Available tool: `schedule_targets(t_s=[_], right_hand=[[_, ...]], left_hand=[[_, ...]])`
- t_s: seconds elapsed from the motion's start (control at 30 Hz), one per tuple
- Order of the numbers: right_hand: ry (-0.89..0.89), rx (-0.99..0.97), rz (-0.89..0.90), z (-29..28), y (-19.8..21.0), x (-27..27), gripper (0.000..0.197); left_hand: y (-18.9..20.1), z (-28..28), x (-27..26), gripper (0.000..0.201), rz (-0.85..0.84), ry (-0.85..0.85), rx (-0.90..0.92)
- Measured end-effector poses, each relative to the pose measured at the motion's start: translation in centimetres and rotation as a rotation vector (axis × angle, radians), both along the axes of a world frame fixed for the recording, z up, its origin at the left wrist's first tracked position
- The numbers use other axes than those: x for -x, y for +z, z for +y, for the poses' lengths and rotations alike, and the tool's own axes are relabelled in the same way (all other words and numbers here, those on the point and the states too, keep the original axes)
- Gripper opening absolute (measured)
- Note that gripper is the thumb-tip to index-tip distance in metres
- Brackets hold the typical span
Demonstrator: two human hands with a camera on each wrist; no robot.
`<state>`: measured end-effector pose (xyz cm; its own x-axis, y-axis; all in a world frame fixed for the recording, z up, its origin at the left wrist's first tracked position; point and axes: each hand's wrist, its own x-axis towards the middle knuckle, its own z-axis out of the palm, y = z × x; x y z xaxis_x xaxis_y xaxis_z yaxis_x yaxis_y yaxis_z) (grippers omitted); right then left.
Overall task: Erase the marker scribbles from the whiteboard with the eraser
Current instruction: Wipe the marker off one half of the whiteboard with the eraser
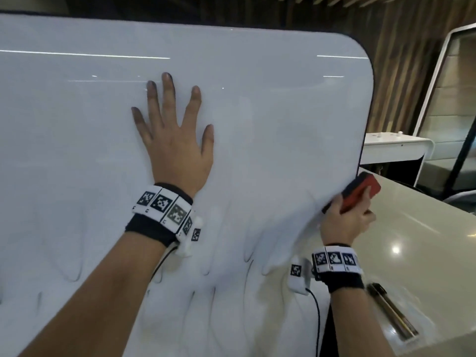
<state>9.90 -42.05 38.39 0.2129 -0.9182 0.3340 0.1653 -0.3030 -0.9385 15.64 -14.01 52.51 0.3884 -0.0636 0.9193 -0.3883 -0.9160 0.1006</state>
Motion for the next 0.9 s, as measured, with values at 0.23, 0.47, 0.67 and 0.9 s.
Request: schedule_targets(t_s=[0.23,0.47,0.67,0.9], right_hand=[[0.032,0.787,-0.068,5.6,12.1,-2.8,0.063],[-0.003,0.371,-0.036,0.8,-2.8,-1.1,0.068],[-0.023,0.134,-0.097,2.2,-1.2,-1.5,0.072],[0.063,0.890,-0.033,5.8,5.0,-2.4,0.061]], left_hand=[[-0.3,0.2,0.2,0.059,0.002,-0.010,0.004],[-0.7,0.8,-0.1,0.060,-0.003,0.028,-0.068],[-1.2,0.6,0.1,0.059,0.007,0.033,-0.074],[-1.7,0.4,0.2,0.057,0.004,-0.007,-0.043]])
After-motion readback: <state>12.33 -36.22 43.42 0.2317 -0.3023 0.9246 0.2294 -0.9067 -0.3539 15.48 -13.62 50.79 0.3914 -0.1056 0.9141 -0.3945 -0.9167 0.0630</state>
